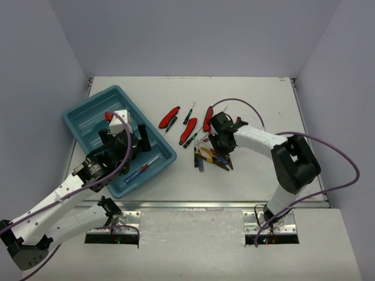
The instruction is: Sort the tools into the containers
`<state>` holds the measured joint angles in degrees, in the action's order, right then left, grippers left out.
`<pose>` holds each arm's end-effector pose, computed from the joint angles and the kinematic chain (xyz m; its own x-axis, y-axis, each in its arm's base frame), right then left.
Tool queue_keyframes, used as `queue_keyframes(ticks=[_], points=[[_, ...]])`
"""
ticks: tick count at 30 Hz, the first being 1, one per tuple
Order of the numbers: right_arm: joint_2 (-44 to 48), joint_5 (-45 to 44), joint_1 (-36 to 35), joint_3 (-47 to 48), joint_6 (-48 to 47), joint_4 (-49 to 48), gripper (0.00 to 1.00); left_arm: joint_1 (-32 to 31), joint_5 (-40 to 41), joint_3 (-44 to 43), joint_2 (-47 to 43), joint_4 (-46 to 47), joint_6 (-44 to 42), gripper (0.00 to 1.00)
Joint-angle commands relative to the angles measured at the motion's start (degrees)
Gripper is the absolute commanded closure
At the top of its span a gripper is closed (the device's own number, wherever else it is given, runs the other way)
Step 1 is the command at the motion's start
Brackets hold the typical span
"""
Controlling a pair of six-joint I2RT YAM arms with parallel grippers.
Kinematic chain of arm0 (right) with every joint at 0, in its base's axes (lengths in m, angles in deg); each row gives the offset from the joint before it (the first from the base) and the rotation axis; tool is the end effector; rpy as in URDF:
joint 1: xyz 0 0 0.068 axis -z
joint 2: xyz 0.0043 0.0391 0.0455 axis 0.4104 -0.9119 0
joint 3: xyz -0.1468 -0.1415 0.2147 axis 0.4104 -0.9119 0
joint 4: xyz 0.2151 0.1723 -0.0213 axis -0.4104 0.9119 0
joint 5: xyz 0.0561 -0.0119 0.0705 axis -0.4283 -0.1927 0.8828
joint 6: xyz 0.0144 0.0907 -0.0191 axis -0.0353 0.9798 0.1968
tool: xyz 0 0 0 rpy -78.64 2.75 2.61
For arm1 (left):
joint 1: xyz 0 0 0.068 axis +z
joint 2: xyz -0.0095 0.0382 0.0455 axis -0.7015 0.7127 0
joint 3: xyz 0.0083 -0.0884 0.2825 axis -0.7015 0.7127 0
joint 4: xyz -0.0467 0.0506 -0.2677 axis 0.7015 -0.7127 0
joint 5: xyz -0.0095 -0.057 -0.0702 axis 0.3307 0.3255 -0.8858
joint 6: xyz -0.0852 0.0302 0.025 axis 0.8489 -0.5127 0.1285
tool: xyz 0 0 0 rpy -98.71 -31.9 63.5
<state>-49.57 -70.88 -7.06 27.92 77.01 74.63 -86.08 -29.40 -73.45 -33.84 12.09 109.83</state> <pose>0.3099 0.1787 0.1337 -0.8952 -0.2310 -0.3812 -0.2544 0.9670 0.0115 0.1768 -0.0775 0.3255 -0.3821 -0.0687 -0.9216 -0.1449 0.9894 -0.0137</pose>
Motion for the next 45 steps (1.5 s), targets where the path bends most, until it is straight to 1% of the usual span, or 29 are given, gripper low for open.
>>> queue_keyframes(ticks=[1,5,11,13,15,19,21,23,24,26,28,30,31,32,34,35,36,40,42,43,44,45], points=[[-3.4,-0.8,-0.1,3.4,-3.5,-1.0,0.69,0.3,-4.0,0.3,0.6,4.7,-2.2,0.00],[-5.2,0.1,-0.1,2.8,-3.2,-1.8,0.71,0.2,-4.3,0.3,-0.2,5.0,-2.8,0.00],[-9.7,-2.5,-0.1,3.5,-3.2,-2.2,0.72,0.2,-5.9,0.8,-0.9,5.5,-3.4,0.00],[-11.0,-2.2,-0.1,3.7,-3.0,-1.9,0.75,0.2,-7.0,0.7,-0.7,5.5,-3.5,0.00],[-11.1,-1.8,-0.1,3.5,-2.5,-1.9,0.82,0.2,-8.5,0.5,-0.2,5.8,-3.9,0.00],[-4.3,-1.7,-0.1,2.1,-0.1,-1.4,0.93,0.3,-13.8,-1.3,0.9,5.6,-2.5,0.00],[0.4,-1.8,0.0,2.0,1.0,-0.4,0.95,0.3,-16.8,-1.9,0.0,6.5,-1.0,0.00],[4.6,-1.8,-0.1,2.3,2.1,1.0,1.00,0.2,-21.8,-1.6,-1.4,9.8,1.4,0.00],[7.4,-0.9,-0.1,2.0,2.8,0.8,1.00,0.2,-24.5,-0.8,-2.9,11.9,2.2,0.00],[15.3,4.1,-0.1,0.2,3.6,-2.2,1.00,0.3,-31.7,2.1,-5.0,18.1,4.2,0.00],[20.2,12.1,-0.1,-2.3,3.6,-6.9,1.00,0.3,-36.6,5.1,-6.2,28.4,6.7,0.00],[26.6,32.0,0.0,-7.7,6.3,-16.6,1.00,0.3,-43.3,9.7,-6.6,40.3,9.0,0.00],[28.1,39.6,0.0,-9.3,8.4,-20.6,1.00,0.3,-45.8,11.4,-6.3,45.6,10.5,0.00],[29.7,44.3,-0.1,-10.0,10.4,-25.8,1.00,0.3,-48.9,13.5,-5.8,51.6,12.1,0.00],[31.2,53.2,-0.5,-11.8,18.1,-34.0,1.00,0.2,-52.1,15.7,-3.7,59.0,13.9,0.00],[32.0,55.8,-0.6,-12.9,20.3,-38.5,1.00,0.2,-52.8,16.0,-2.6,61.0,14.5,0.02],[32.9,56.8,-0.7,-13.3,21.9,-40.2,1.00,0.2,-53.1,15.5,-1.1,62.1,14.5,0.06],[34.3,60.0,-1.1,-12.6,24.5,-42.5,1.00,-0.1,-53.5,13.8,2.9,62.2,14.2,0.20],[34.7,61.3,-1.5,-12.4,25.5,-44.0,1.00,-0.1,-53.4,13.5,4.0,62.6,14.7,0.31],[34.9,61.4,-1.6,-12.3,25.9,-44.4,1.00,-0.2,-53.6,13.4,4.6,62.6,14.9,0.34],[35.0,61.2,-1.8,-12.1,26.1,-44.5,1.00,-0.2,-53.8,13.2,5.3,62.6,14.9,0.35],[34.9,61.2,-1.9,-11.8,26.1,-44.4,1.00,-0.3,-54.6,12.9,5.8,62.6,15.1,0.40]])
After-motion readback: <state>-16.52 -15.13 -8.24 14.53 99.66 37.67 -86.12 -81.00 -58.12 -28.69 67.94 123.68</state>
